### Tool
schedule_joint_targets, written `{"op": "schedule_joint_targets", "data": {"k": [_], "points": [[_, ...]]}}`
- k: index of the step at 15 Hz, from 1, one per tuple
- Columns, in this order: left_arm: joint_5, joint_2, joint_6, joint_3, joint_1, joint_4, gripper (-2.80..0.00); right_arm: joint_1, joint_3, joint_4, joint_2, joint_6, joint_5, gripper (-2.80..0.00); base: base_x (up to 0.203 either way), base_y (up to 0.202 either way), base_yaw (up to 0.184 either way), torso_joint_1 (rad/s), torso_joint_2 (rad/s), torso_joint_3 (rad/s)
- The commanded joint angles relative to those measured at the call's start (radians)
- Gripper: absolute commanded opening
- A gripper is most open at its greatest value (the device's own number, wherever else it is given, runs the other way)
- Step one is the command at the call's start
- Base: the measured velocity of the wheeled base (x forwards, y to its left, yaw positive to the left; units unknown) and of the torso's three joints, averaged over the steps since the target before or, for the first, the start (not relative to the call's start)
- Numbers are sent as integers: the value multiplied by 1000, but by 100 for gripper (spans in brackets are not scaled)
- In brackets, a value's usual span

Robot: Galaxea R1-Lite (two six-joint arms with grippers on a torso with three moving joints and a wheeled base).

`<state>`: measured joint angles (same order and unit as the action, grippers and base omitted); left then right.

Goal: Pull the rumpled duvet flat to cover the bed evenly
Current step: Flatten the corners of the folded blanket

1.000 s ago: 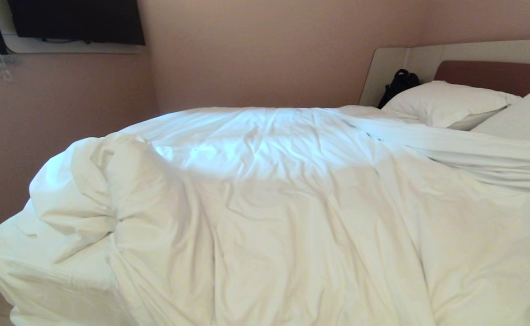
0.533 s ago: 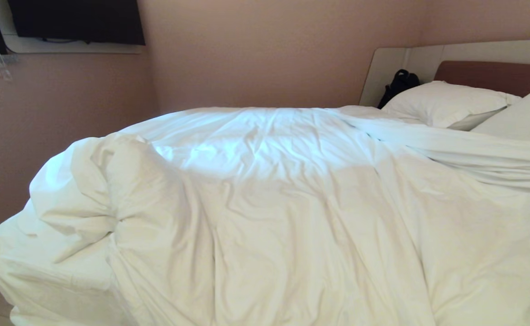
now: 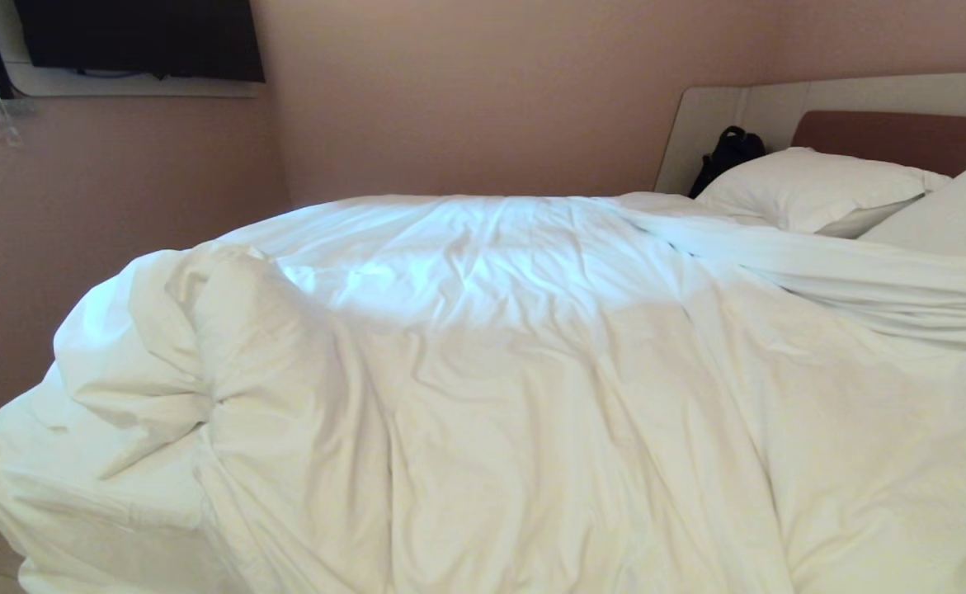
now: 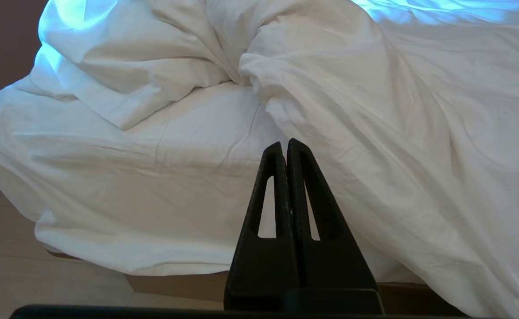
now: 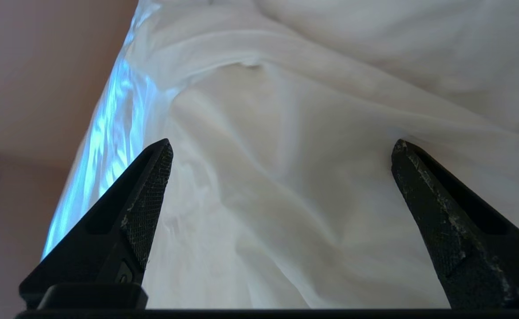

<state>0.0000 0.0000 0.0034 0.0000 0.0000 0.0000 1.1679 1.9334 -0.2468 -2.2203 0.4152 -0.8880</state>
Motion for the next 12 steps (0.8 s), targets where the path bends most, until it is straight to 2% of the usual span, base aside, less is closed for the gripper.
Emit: {"op": "schedule_joint_targets", "data": {"k": [1,2,8,12], "points": [[0,0,0,0,0,0,-280,-12,-1,-7,-9,-303,-97,0,0,0,0,0,0,0],[0,0,0,0,0,0,-280,-13,-2,-12,-9,-337,-97,0,0,0,0,0,0,0],[0,1,1,0,0,0,-280,3,-2,-2,42,-372,-81,0,0,0,0,0,0,0],[0,0,0,0,0,0,-280,7,-2,-3,37,-518,48,0,0,0,0,0,0,0]]}}
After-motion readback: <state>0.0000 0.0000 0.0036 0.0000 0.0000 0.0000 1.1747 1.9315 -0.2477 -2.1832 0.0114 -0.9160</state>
